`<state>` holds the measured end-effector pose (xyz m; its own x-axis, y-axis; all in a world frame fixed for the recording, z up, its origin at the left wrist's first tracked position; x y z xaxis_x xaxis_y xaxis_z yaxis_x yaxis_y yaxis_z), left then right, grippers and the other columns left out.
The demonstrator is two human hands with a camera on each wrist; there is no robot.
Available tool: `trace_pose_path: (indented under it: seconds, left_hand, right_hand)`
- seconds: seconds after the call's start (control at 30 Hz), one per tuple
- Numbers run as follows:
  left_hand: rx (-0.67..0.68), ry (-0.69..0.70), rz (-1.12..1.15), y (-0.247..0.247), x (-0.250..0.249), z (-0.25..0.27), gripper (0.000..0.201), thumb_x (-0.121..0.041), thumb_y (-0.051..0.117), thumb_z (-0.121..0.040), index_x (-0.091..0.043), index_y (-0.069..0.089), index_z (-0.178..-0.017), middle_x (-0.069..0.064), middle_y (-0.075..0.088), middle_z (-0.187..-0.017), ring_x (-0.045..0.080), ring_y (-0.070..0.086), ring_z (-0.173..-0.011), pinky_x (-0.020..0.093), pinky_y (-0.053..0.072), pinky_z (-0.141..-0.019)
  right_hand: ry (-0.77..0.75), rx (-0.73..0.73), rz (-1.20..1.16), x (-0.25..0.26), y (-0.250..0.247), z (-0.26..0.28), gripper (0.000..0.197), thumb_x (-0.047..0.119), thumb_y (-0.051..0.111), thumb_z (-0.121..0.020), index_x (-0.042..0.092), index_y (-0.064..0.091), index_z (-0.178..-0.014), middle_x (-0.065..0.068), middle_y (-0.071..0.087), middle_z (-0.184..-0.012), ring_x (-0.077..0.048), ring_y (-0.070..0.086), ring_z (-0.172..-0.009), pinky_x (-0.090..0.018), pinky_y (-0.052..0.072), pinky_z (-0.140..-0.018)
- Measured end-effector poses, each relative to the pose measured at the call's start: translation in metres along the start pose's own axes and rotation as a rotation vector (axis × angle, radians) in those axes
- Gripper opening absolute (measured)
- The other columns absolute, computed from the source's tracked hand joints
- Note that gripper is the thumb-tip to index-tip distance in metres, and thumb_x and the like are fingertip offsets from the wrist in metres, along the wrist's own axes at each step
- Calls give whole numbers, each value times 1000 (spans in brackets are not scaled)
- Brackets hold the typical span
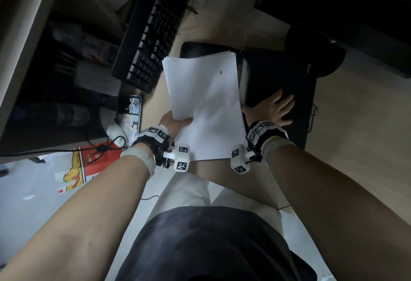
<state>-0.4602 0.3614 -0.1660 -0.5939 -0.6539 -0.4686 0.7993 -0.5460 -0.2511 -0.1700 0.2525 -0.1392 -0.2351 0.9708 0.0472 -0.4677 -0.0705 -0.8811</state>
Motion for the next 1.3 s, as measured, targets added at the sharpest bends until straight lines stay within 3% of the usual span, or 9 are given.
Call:
trace_pose_path:
  seconds: [0.27, 0.5, 0.67, 0.93, 1.0, 1.07, 1.17, 1.23, 1.3]
  left_hand:
    - [-60, 117, -345, -13, -28, 2, 54, -23, 70, -87, -1, 51, -132, 15, 59, -128, 28, 58, -115, 24, 42, -88]
    - [-26, 41, -395, -23, -32, 7, 64, -25, 74, -83, 0, 47, -136, 13, 55, -134, 32, 54, -123, 30, 40, -106]
    - [25, 145, -405, -23, -42, 7, 46, -23, 74, -82, -5, 59, -123, 15, 63, -124, 33, 60, -114, 39, 47, -99]
    - [32, 51, -674, -7, -54, 11, 58, -27, 74, -83, 4, 52, -127, 12, 59, -119, 32, 56, -114, 28, 44, -93]
    - [-36, -62, -678, -5, -56, 12, 50, -25, 71, -88, 18, 51, -103, 12, 57, -96, 34, 59, -94, 23, 50, -67]
    - [203, -150, -690, 10, -41, 11, 46, -21, 64, -93, 18, 46, -76, 17, 45, -75, 29, 51, -70, 28, 47, -41]
    - [59, -71, -681, -2, -54, -8, 49, -27, 68, -88, 14, 50, -106, 11, 57, -97, 19, 58, -96, 22, 54, -75]
    - [28, -20, -483, 4, -69, -17, 55, -34, 78, -76, -8, 56, -120, 0, 60, -102, 14, 59, -92, 22, 55, -75]
    - [77, 34, -392, 4, -63, -17, 63, -35, 80, -73, -6, 58, -124, 4, 61, -106, 20, 60, -94, 34, 54, -87]
  right_hand:
    - [-156, 150, -153, 10, -18, -7, 84, 30, 56, -84, 12, 14, -154, -12, 18, -160, -36, 17, -146, -52, 30, -112]
    - [-215, 243, -182, 9, -24, -11, 90, 36, 62, -81, 11, 17, -154, -16, 26, -156, -41, 26, -141, -51, 31, -113]
    - [-241, 218, -239, 6, -28, -10, 89, 37, 65, -77, 11, 23, -152, -13, 33, -153, -38, 32, -139, -49, 36, -110]
    - [-304, 208, -246, 4, -28, -5, 88, 44, 65, -73, 17, 29, -148, -13, 40, -147, -38, 43, -130, -49, 42, -104]
    - [-319, 210, -252, 0, -28, -3, 93, 42, 65, -69, 18, 27, -150, -12, 38, -149, -37, 40, -133, -50, 41, -105]
    - [-332, 239, -243, -4, -26, 0, 103, 36, 71, -65, 20, 19, -153, -10, 29, -155, -36, 32, -139, -52, 37, -109]
    - [-334, 299, -195, -10, -18, 6, 115, 19, 79, -69, 21, 4, -156, -9, 14, -161, -32, 19, -147, -49, 28, -116]
    - [-355, 311, -191, -11, -18, 7, 117, 14, 80, -70, 20, 1, -157, -9, 13, -162, -31, 19, -147, -47, 28, -117]
    - [-374, 333, -201, -12, -21, 9, 116, 11, 79, -72, 21, 2, -157, -8, 16, -161, -30, 24, -146, -45, 31, -116]
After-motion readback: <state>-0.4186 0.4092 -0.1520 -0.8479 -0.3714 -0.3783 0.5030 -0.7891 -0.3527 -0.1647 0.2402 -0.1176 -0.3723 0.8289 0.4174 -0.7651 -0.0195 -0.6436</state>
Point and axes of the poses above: each hand's wrist, its own z-axis away from the middle knuckle, its own y-axis out of the palm, x = y × z, the point moved 8 cm from there along -z, towards the middle knuckle
